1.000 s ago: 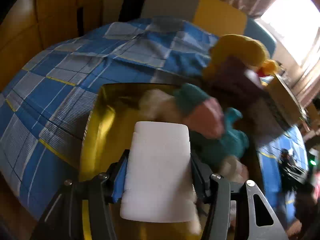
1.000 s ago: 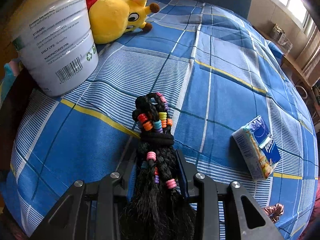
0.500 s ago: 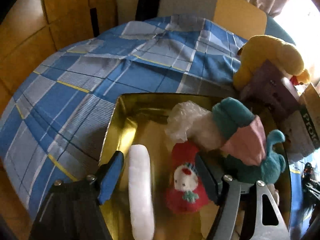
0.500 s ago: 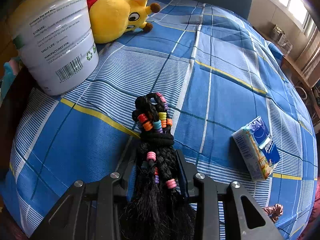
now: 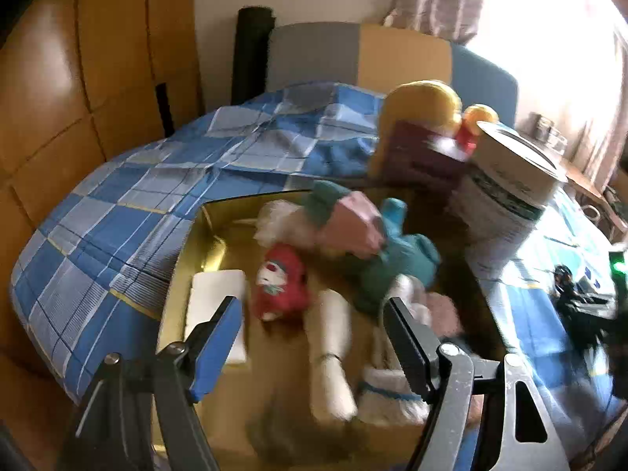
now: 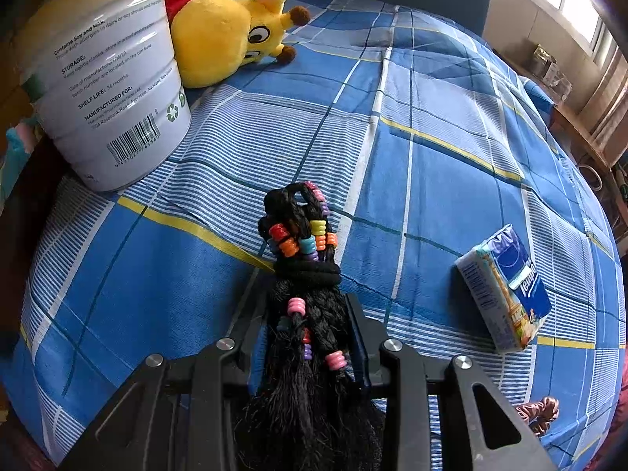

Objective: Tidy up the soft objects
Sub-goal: 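Carry the white sponge into the gold tray and open left gripper while right holds the hair extension, then carry the black hair extension into the gold tray and open right gripper, then grasp the blue Tempo tissue pack with left gripper while right moves to the scrunchie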

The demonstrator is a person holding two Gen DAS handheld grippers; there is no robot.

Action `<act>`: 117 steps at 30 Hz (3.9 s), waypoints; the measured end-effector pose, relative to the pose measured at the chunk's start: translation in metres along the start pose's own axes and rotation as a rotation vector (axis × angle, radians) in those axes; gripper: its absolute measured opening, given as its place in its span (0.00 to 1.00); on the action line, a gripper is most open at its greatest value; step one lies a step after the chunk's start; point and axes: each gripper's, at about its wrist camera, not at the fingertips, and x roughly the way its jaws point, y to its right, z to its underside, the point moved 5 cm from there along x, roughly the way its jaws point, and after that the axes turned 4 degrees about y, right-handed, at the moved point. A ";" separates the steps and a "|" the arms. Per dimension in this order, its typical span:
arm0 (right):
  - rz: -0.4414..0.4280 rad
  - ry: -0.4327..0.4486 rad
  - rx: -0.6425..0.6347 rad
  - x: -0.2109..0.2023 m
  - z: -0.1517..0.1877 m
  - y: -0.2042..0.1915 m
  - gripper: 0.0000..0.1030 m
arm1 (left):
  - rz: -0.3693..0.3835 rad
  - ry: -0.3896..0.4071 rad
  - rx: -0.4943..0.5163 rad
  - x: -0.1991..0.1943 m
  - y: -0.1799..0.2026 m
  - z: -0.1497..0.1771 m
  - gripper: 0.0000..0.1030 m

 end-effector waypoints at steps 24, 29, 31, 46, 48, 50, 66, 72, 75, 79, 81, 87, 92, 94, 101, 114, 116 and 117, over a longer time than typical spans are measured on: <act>-0.016 0.000 0.136 0.002 -0.004 0.009 0.33 | 0.078 -0.007 0.041 -0.022 0.028 0.034 0.73; -0.007 -0.037 0.202 0.005 -0.009 0.012 0.33 | 0.092 -0.014 0.036 -0.021 0.025 0.036 0.73; -0.004 -0.054 0.226 0.006 -0.013 0.014 0.32 | 0.095 -0.017 0.038 -0.020 0.025 0.037 0.73; 0.192 0.001 0.216 -0.016 -0.167 0.034 0.32 | 0.111 -0.017 0.018 -0.019 0.014 0.038 0.73; 0.205 0.030 0.170 -0.024 -0.200 0.022 0.32 | 0.112 -0.018 0.007 -0.018 0.010 0.038 0.73; 0.209 0.067 0.118 -0.033 -0.236 0.005 0.32 | 0.108 -0.023 0.001 -0.017 0.007 0.038 0.73; -0.162 0.255 -0.352 -0.101 -0.311 -0.269 0.32 | 0.074 -0.039 -0.056 -0.016 -0.010 0.046 0.73; -0.279 0.181 -0.455 -0.090 -0.250 -0.334 0.32 | 0.057 -0.034 -0.084 -0.022 -0.019 0.049 0.73; -0.338 0.124 -0.453 -0.077 -0.215 -0.352 0.32 | 0.032 -0.026 -0.092 -0.026 -0.025 0.051 0.73; -0.392 0.033 -0.416 -0.056 -0.167 -0.361 0.32 | -0.001 -0.018 -0.108 -0.031 -0.035 0.054 0.73; -0.420 -0.007 -0.380 -0.047 -0.147 -0.361 0.32 | -0.014 -0.013 -0.115 -0.034 -0.039 0.055 0.73; -0.489 -0.047 -0.276 -0.044 -0.102 -0.363 0.32 | -0.057 -0.007 -0.143 -0.037 -0.050 0.058 0.73; -0.478 -0.056 -0.216 -0.030 -0.093 -0.369 0.32 | -0.081 -0.014 -0.172 -0.038 -0.061 0.062 0.73; -0.478 -0.066 -0.175 -0.023 -0.094 -0.369 0.34 | -0.091 -0.014 -0.186 -0.039 -0.067 0.064 0.73; -0.534 -0.038 -0.061 -0.035 -0.104 -0.353 0.46 | -0.124 -0.015 -0.228 -0.041 -0.086 0.070 0.73; -0.543 0.140 -0.084 -0.110 -0.092 -0.279 0.67 | -0.027 0.020 -0.134 -0.052 -0.046 0.051 0.73; -0.518 0.158 -0.083 -0.116 -0.085 -0.259 0.67 | 0.006 0.027 -0.098 -0.054 -0.030 0.045 0.73; -0.503 0.169 -0.076 -0.119 -0.081 -0.245 0.67 | 0.019 0.030 -0.084 -0.055 -0.023 0.043 0.73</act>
